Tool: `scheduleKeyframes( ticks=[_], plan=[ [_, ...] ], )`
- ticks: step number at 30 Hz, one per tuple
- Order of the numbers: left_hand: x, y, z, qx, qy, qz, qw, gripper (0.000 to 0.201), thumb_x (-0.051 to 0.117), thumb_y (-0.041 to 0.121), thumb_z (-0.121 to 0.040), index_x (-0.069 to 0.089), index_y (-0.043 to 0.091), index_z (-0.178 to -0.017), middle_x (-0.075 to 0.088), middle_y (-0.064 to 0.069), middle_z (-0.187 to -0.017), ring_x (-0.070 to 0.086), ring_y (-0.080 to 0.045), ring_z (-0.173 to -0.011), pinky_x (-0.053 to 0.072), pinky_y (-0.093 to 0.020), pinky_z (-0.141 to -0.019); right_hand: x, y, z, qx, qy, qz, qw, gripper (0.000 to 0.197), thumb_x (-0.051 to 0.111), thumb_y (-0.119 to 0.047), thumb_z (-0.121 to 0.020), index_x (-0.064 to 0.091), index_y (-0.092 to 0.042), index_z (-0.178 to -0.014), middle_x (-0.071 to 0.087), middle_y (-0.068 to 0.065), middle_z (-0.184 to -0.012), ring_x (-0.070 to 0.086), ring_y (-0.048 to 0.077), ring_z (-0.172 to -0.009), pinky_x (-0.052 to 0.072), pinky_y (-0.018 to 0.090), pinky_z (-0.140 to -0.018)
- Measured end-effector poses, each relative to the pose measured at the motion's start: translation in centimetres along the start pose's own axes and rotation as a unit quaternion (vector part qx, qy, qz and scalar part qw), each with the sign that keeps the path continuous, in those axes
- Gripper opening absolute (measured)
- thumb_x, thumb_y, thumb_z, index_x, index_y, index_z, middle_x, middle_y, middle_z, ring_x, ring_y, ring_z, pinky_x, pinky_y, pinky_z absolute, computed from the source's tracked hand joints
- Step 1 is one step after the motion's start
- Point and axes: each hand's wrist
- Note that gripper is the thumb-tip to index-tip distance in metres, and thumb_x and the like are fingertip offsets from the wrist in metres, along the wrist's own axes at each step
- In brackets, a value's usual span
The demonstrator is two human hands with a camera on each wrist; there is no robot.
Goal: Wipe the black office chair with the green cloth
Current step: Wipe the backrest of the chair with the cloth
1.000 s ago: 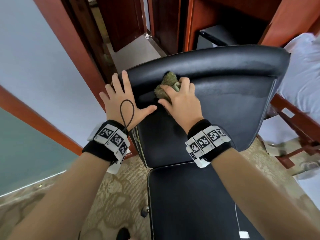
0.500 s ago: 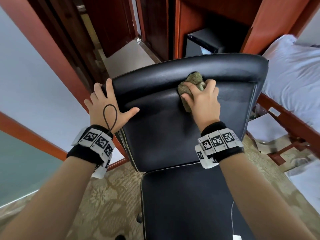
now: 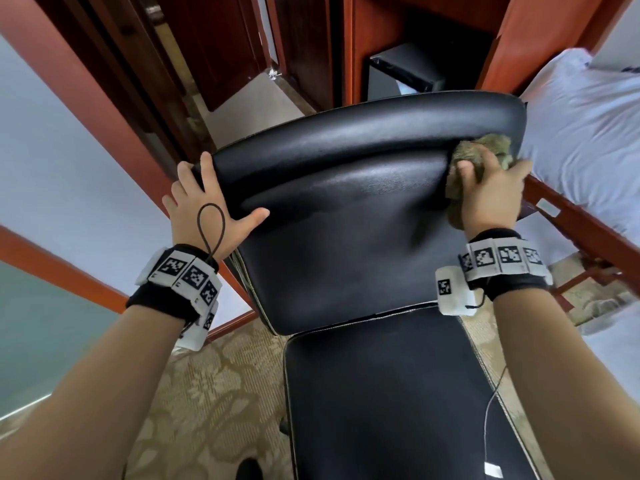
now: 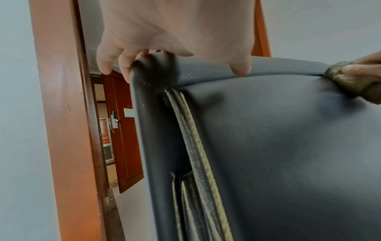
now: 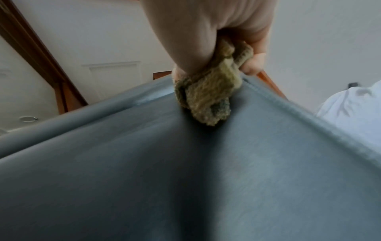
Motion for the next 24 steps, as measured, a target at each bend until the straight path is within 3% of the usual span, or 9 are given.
scheduleKeyframes(
  ticks=[5, 8, 11, 13, 15, 21, 24],
  plan=[
    [0.9, 0.4, 0.5, -0.019, 0.013, 0.028, 0.999, 0.113, 0.062, 0.067, -0.07, 0.014, -0.001, -0.147, 0.022, -0.035, -0.143, 0.033, -0.051, -0.119, 0.033, -0.054, -0.101, -0.7, -1.9, 0.5, 0.063, 0.0, -0.055, 0.997, 0.043, 0.039, -0.038, -0.099, 0.049, -0.016, -0.134, 0.037, 0.023, -0.132, 0.047, 0.037, -0.112, 0.025, 0.029, -0.097],
    [1.1, 0.3, 0.6, -0.019, 0.018, 0.032, 0.999, 0.113, 0.064, 0.065, -0.07, 0.015, -0.002, -0.147, 0.022, -0.035, -0.143, 0.032, -0.052, -0.12, 0.033, -0.056, -0.101, 0.8, -6.2, 3.7, -0.057, -0.05, -0.112, 0.991, 0.038, 0.047, -0.032, -0.097, 0.053, -0.019, -0.132, 0.038, 0.02, -0.125, 0.049, 0.034, -0.106, 0.027, 0.025, -0.094],
    [1.2, 0.1, 0.4, -0.023, 0.024, 0.039, 0.999, 0.111, 0.067, 0.063, -0.07, 0.017, -0.001, -0.146, 0.023, -0.034, -0.142, 0.033, -0.051, -0.119, 0.036, -0.056, -0.099, 2.9, -8.1, 5.7, -0.186, -0.112, -0.08, 0.973, 0.038, 0.052, -0.031, -0.094, 0.055, -0.019, -0.13, 0.036, 0.017, -0.12, 0.048, 0.034, -0.104, 0.04, 0.035, -0.097],
    [1.0, -0.1, 0.3, -0.028, 0.035, 0.045, 0.998, 0.106, 0.069, 0.059, -0.07, 0.022, 0.0, -0.144, 0.027, -0.031, -0.141, 0.036, -0.047, -0.117, 0.039, -0.053, -0.096, 2.9, -7.5, 5.1, -0.2, -0.115, -0.03, 0.972, 0.038, 0.051, -0.033, -0.094, 0.054, -0.022, -0.13, 0.035, 0.017, -0.121, 0.045, 0.035, -0.107, 0.043, 0.041, -0.094],
    [0.9, -0.3, 0.4, -0.03, 0.042, 0.047, 0.998, 0.102, 0.071, 0.055, -0.071, 0.025, -0.001, -0.143, 0.029, -0.03, -0.14, 0.037, -0.046, -0.116, 0.039, -0.052, -0.094, 2.1, -5.5, 3.4, -0.187, -0.097, -0.004, 0.978, 0.036, 0.05, -0.034, -0.094, 0.055, -0.024, -0.129, 0.035, 0.018, -0.122, 0.044, 0.036, -0.107, 0.041, 0.042, -0.095],
    [1.0, 0.1, 0.4, -0.032, 0.044, 0.049, 0.997, 0.099, 0.067, 0.057, -0.074, 0.024, 0.0, -0.144, 0.028, -0.03, -0.141, 0.038, -0.045, -0.116, 0.038, -0.05, -0.096, -0.2, 0.4, -1.6, -0.062, -0.032, 0.0, 0.998, 0.038, 0.049, -0.036, -0.095, 0.057, -0.014, -0.126, 0.035, 0.024, -0.128, 0.05, 0.042, -0.105, 0.037, 0.038, -0.098],
    [0.7, -0.2, 0.4, -0.035, 0.04, 0.058, 0.997, 0.098, 0.066, 0.057, -0.075, 0.023, 0.0, -0.144, 0.027, -0.029, -0.142, 0.037, -0.045, -0.117, 0.037, -0.051, -0.098, -0.2, 1.5, -1.6, 0.064, -0.001, -0.056, 0.996, 0.041, 0.043, -0.039, -0.097, 0.055, -0.012, -0.126, 0.038, 0.023, -0.131, 0.05, 0.04, -0.109, 0.034, 0.037, -0.1]
  ],
)
Point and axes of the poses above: each hand's wrist, its own z-axis away from the middle knuckle, its own x-axis out of the palm, y = z × x
